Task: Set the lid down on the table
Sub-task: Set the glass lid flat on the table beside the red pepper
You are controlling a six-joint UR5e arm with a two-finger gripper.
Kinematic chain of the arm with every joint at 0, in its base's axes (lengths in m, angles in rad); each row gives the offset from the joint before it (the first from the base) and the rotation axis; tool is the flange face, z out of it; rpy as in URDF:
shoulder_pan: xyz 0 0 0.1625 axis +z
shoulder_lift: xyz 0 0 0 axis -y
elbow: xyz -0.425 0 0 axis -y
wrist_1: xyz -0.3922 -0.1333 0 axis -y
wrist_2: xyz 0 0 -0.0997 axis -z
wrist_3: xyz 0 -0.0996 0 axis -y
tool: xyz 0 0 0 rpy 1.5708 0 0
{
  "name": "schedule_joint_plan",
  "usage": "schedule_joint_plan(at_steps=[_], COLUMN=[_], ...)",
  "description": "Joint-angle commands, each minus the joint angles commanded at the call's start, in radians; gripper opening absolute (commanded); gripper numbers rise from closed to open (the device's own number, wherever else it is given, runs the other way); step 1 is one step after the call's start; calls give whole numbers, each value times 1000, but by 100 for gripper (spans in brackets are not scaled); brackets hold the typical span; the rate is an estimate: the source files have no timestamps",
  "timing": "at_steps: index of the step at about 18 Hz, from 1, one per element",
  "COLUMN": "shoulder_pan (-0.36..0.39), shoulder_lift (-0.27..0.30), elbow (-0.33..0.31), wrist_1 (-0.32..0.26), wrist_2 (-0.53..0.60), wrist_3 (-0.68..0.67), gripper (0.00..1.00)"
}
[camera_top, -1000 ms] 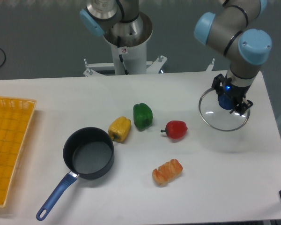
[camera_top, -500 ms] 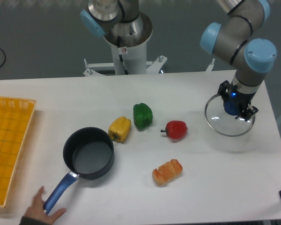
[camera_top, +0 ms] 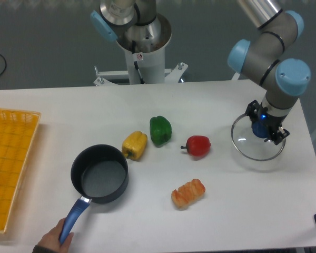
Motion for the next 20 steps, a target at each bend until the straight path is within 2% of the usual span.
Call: schedule_joint_plan(at_steps=[13, 20], shoulder_pan=[-2, 0], shoulder_lift=[-46, -77], elbow=[14, 26], wrist_1=[54, 65], wrist_2=[0, -2], wrist_3=[0, 0], gripper=[64, 64])
